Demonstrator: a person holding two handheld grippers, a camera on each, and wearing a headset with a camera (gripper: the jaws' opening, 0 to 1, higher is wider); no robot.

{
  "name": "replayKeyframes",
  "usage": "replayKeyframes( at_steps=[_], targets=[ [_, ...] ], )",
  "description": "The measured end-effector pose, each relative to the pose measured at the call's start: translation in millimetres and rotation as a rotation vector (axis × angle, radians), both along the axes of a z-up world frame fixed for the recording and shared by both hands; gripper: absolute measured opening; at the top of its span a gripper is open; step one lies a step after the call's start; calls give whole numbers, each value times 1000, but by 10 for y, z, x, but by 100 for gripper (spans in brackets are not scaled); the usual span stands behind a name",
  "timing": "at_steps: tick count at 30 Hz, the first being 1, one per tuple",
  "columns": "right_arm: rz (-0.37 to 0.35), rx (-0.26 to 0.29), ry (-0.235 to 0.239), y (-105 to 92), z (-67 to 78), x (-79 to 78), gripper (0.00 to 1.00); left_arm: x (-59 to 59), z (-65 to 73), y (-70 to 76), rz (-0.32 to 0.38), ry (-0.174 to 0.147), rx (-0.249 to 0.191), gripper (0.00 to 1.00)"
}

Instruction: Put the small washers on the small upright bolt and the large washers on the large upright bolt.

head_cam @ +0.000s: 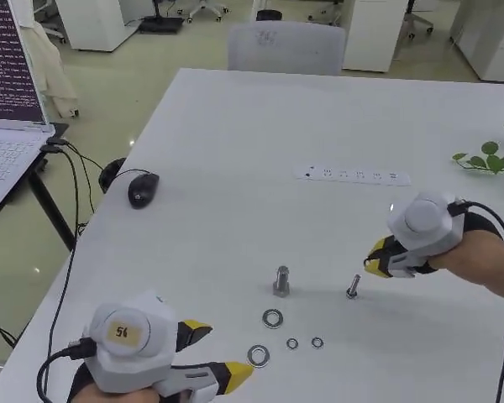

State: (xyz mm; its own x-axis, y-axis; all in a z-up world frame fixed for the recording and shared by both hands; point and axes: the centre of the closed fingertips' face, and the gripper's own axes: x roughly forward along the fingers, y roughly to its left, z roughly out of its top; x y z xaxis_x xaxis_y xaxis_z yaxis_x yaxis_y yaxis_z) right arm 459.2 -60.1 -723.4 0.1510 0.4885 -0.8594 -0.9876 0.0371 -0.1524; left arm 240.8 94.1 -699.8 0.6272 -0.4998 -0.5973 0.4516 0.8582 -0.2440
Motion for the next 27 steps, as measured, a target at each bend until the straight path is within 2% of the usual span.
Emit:
replayKeyframes(
  at_steps=[5,11,17,24,27],
  targets=[
    [72,-51,1,35,81,-16,13,-10,-10,24,7,3,0,51],
    [131,-103,22,66,9,-97,13,-2,-5,31,14,2,-2,51],
    [195,-172,30,52,-143,-188,13,-5,-13,34,19,5,-1,51],
    [196,-177,56,63,-228,-189,13,-14,-27,41,22,10,-1,51],
    [195,-184,61,53,-292,-123,13,-11,-31,47,23,11,-1,51]
  ],
)
